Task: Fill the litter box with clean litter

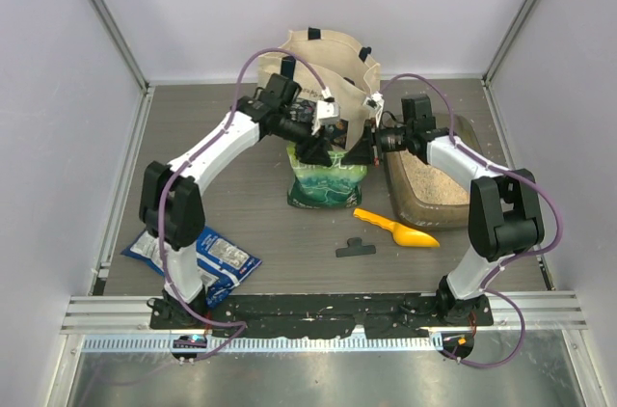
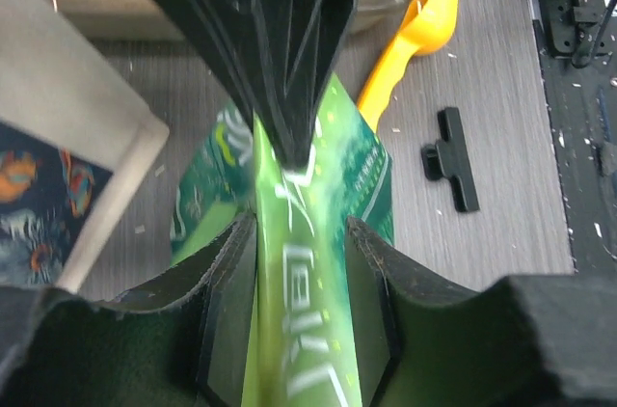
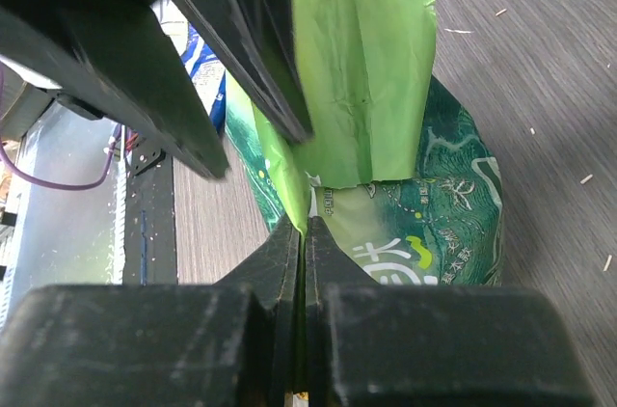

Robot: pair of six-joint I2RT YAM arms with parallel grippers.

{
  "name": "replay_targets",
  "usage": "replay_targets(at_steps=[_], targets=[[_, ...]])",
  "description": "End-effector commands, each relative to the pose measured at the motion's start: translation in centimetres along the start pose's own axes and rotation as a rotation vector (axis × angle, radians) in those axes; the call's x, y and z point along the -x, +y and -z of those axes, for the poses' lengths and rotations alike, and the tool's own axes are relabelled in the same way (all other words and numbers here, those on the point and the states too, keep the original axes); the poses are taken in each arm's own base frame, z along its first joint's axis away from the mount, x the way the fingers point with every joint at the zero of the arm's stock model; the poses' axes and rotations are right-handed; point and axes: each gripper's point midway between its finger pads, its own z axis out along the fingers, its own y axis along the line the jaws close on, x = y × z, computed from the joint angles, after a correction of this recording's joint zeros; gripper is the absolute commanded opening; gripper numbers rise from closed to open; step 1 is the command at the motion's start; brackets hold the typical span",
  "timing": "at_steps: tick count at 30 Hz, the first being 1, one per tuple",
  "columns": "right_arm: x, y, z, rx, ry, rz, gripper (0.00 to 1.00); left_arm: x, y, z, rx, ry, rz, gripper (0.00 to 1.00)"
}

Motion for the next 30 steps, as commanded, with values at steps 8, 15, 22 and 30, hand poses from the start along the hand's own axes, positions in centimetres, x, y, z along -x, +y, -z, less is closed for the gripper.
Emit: replay_targets(at_steps=[8, 15, 22, 30], targets=[[3.1, 2.0, 1.4, 0.017, -0.063, 0.161, 0.02, -0.2, 3.1, -4.4, -0.008, 0.042, -0.047, 0.16], [2.9, 1.7, 3.8, 0.001, -0.069, 0.148, 0.36, 0.1, 2.9, -3.4, -0.006, -0.003, 0.145, 0.03], [1.8, 1.6, 3.9, 0.005, -0.043, 0.168, 0.30, 0.3, 3.1, -3.4, 0.002, -0.029, 0.236, 0.00], [1.6, 1.3, 3.8, -0.004, -0.037, 0.202, 0.11, 1.7, 3.3, -4.1, -0.031, -0.075, 0.249, 0.28]])
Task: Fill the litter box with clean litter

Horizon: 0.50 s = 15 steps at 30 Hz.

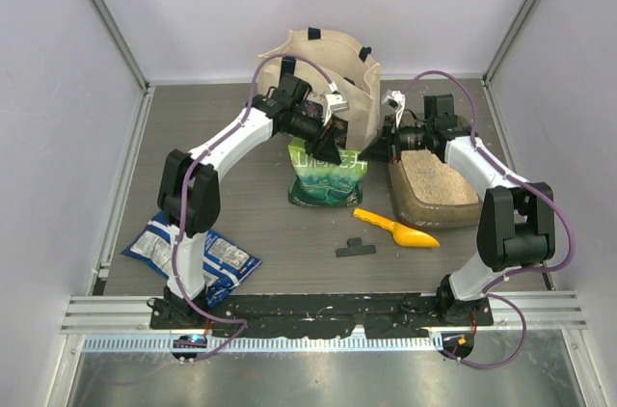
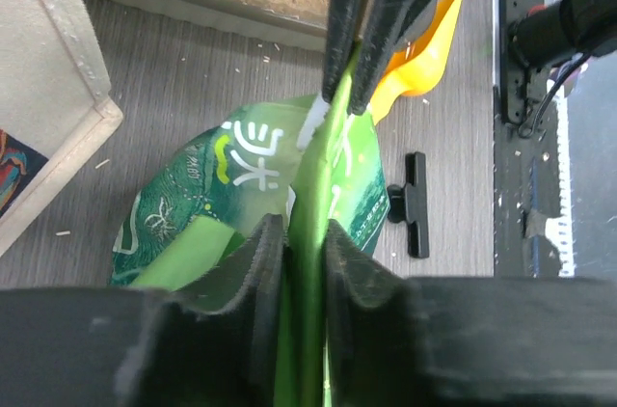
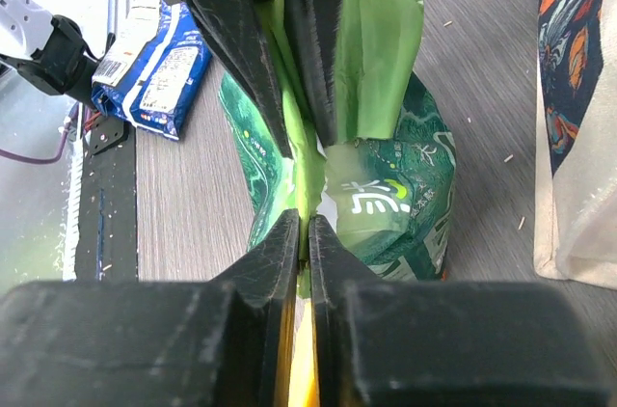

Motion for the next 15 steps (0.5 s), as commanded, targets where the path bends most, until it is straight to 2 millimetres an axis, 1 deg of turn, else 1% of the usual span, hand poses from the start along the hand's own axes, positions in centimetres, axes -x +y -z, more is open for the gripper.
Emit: replay_targets(at_steps=[1, 6, 8, 11, 12, 14, 15], targets=[[1.2, 1.2, 0.0, 0.037, -0.011, 0.059, 0.10, 2.9, 0.8, 0.1, -0.008, -0.087, -0.052, 0.30], [1.0, 1.1, -0.1, 0.038, -0.007, 0.043, 0.08, 3.7, -0.7, -2.0, -0.078, -0.093, -0.096, 0.31], [1.0, 0.9, -0.1, 0.033, -0.006, 0.043, 0.07, 4.1, -0.8, -2.7, -0.092, -0.094, -0.113, 0.31], [0.9, 0.9, -0.2, 0.030, -0.003, 0.034, 0.07, 4.5, -0.2, -3.3, -0.068, -0.104, -0.143, 0.31], [0.9, 0.8, -0.1, 0.026, -0.002, 0.031, 0.07, 4.4, 0.0, -3.5, -0.063, -0.104, -0.147, 0.27], [0.8, 0.7, -0.1, 0.019, 0.000, 0.019, 0.07, 4.4, 0.3, -3.5, -0.045, -0.102, -0.161, 0.14], [0.9, 0.4, 0.1, -0.007, 0.003, 0.017, 0.12, 4.4, 0.5, -3.5, -0.041, -0.100, -0.172, 0.07]])
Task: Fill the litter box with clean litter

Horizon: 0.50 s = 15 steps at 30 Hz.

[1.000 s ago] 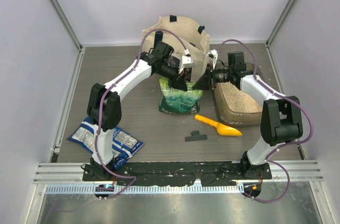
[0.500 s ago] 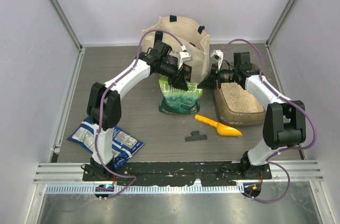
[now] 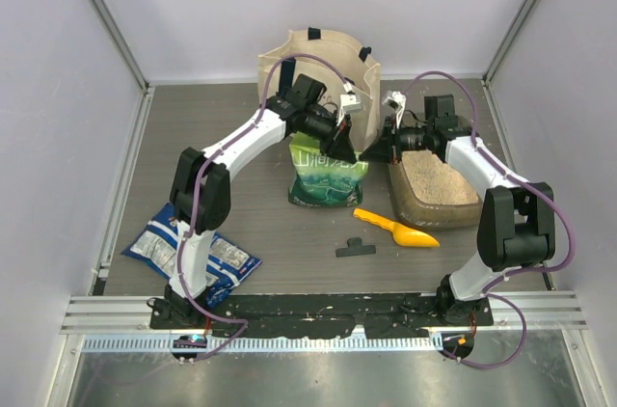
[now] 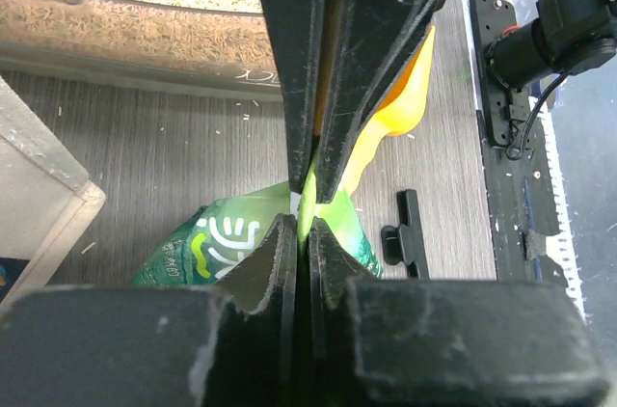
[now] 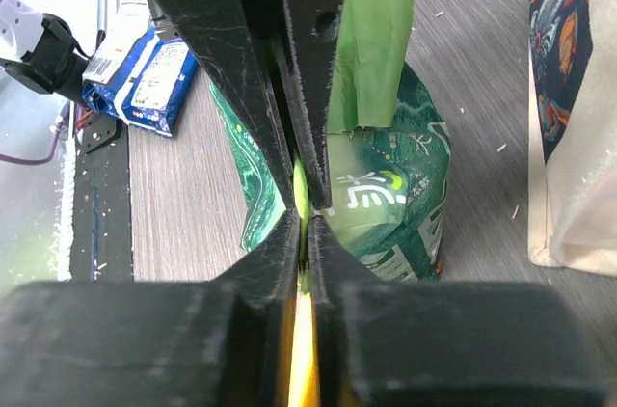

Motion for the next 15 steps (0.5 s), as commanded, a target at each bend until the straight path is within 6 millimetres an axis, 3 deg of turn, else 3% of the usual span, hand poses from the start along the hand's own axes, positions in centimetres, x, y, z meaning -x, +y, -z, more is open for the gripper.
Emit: replay_targets(at_steps=[1, 2, 5, 6, 7, 9, 10, 12, 13, 14, 15], targets=[[1.6, 0.3, 0.5, -0.019, -0.015, 0.014, 0.17, 1.8, 1.3, -0.3, 0.044, -0.034, -0.124, 0.05], [2.1, 0.0, 1.0, -0.037, -0.024, 0.016, 0.30, 1.5, 1.3, -0.2, 0.044, -0.022, -0.118, 0.03], [4.6, -1.8, 4.6, -0.200, -0.079, 0.024, 0.47, 1.1, 1.3, -0.2, 0.048, -0.017, -0.107, 0.00], [5.1, -1.6, 5.0, -0.222, -0.081, 0.073, 0.55, 0.9, 1.3, -0.2, 0.047, -0.016, -0.098, 0.00], [5.9, -1.3, 6.9, -0.266, -0.093, 0.143, 0.58, 0.9, 1.3, -0.3, 0.048, -0.019, -0.077, 0.00], [3.4, 1.1, 7.4, -0.232, 0.005, 0.187, 0.63, 1.2, 1.8, -0.5, 0.059, -0.032, -0.069, 0.00], [2.8, 1.9, 7.4, -0.206, 0.057, 0.343, 0.64, 1.2, 1.9, -0.6, 0.065, -0.036, -0.042, 0.00], [-1.2, 4.7, 6.8, -0.114, 0.179, 0.275, 0.63, 1.8, 2.2, -0.7, 0.076, -0.056, -0.038, 0.00], [-3.0, 5.6, 5.8, -0.014, 0.254, 0.418, 0.61, 1.9, 2.4, -0.7, 0.080, -0.062, -0.025, 0.00], [-6.0, 7.8, 5.9, 0.066, 0.364, 0.343, 0.58, 2.1, 2.4, -0.6, 0.081, -0.072, 0.008, 0.00], [-7.3, 8.5, 5.7, 0.115, 0.407, 0.345, 0.56, 2.3, 2.6, -0.7, 0.085, -0.081, 0.018, 0.00]])
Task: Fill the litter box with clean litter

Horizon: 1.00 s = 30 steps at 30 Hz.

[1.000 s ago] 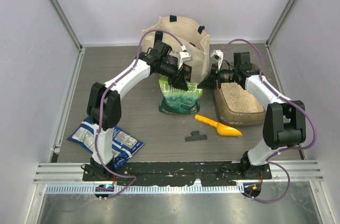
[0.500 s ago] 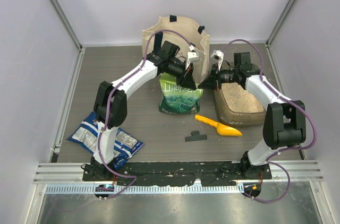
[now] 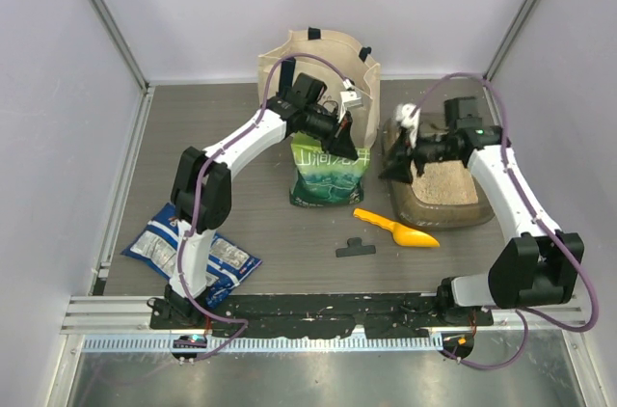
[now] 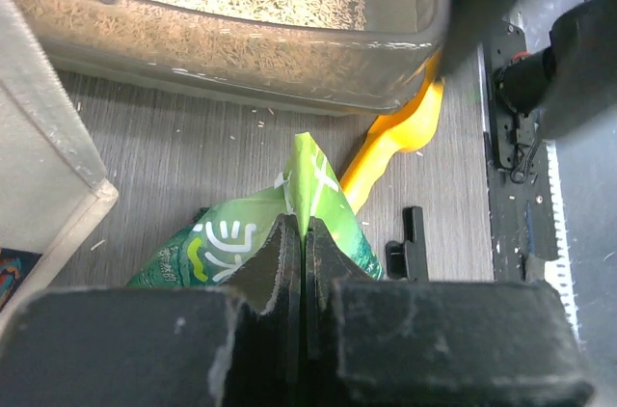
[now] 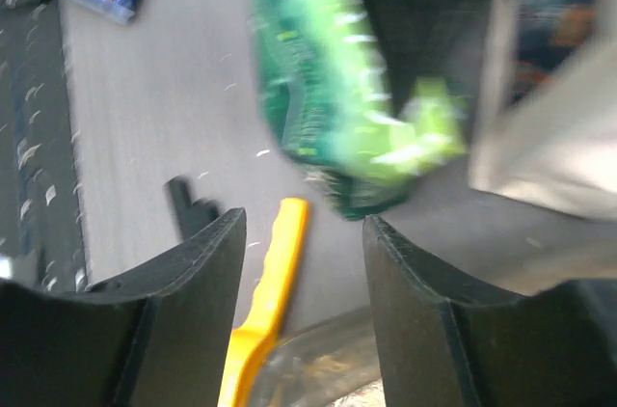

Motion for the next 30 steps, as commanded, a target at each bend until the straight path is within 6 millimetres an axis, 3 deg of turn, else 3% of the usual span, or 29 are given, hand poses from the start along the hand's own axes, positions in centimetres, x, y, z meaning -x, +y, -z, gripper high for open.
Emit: replay_targets(at_steps=[1, 4, 7, 8, 17, 24, 30], targets=[[-7.3, 9.1, -0.6, 0.358, 0.275, 0.081, 0.55, 2.1, 1.7, -0.4, 0.051, -0.075, -0.003, 0.00], [-9.8, 11.0, -1.8, 0.428, 0.315, 0.073, 0.54, 2.0, 2.3, -0.1, 0.062, -0.091, 0.052, 0.00], [-11.9, 11.4, -3.3, 0.432, 0.348, 0.124, 0.54, 2.0, 2.6, 0.0, 0.070, -0.116, 0.107, 0.00], [-11.8, 10.2, -4.5, 0.388, 0.330, 0.173, 0.55, 2.0, 2.6, 0.1, 0.068, -0.121, 0.116, 0.00], [-15.1, 10.0, -9.2, 0.344, 0.413, 0.147, 0.53, 2.3, 2.5, 0.1, 0.060, -0.147, 0.158, 0.00], [-16.9, 9.7, -10.3, 0.334, 0.467, 0.126, 0.51, 2.2, 2.1, 0.3, 0.064, -0.158, 0.166, 0.00], [-18.3, 10.8, -10.2, 0.400, 0.518, 0.133, 0.41, 2.2, 2.1, 0.4, 0.069, -0.168, 0.177, 0.00]])
